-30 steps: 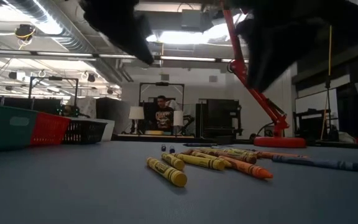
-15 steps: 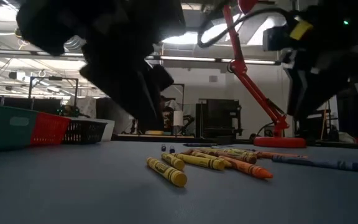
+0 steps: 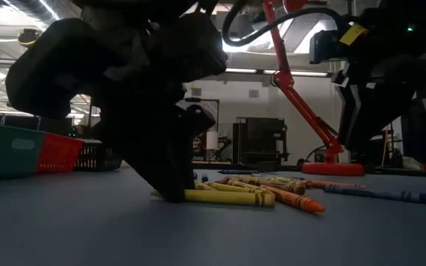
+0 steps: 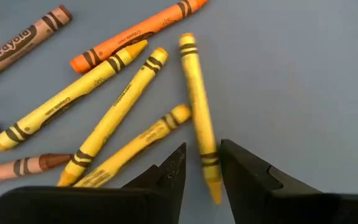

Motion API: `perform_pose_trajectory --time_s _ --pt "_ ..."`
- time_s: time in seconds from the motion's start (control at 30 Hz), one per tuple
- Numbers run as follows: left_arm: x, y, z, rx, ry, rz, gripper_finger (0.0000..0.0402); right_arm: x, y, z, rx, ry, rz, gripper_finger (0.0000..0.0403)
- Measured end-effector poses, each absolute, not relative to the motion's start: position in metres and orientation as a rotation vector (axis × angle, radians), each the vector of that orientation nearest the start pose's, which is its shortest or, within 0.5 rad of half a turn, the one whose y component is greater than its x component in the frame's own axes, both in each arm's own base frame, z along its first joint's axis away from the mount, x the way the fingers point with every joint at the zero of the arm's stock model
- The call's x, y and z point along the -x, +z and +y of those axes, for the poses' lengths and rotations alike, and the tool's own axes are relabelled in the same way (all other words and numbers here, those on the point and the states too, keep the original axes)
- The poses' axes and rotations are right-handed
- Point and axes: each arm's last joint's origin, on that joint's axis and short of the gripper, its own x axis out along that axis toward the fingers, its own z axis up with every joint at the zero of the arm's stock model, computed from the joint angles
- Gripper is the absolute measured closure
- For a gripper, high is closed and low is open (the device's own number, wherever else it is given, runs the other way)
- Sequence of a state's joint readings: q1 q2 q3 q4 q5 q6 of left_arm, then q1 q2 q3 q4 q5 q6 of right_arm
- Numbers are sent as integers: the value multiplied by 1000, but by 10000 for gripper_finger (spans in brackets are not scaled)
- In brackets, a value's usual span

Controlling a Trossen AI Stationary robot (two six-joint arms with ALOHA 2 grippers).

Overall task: Sort crayons
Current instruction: Put the yellow crayon into the orange bin

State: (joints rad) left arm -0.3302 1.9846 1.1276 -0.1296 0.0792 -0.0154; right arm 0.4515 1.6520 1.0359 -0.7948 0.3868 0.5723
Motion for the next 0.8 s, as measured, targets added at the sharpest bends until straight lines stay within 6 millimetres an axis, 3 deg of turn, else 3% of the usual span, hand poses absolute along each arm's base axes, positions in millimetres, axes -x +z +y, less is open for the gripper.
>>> perform_pose_trajectory --time_s 0.3,0.8 --pt "-364 114 -127 -108 -357 1004 318 -274 182 124 -29 -203 1205 262" --pt "-361 119 -126 -88 -338 1029 397 -278 183 129 -118 -103 1200 262"
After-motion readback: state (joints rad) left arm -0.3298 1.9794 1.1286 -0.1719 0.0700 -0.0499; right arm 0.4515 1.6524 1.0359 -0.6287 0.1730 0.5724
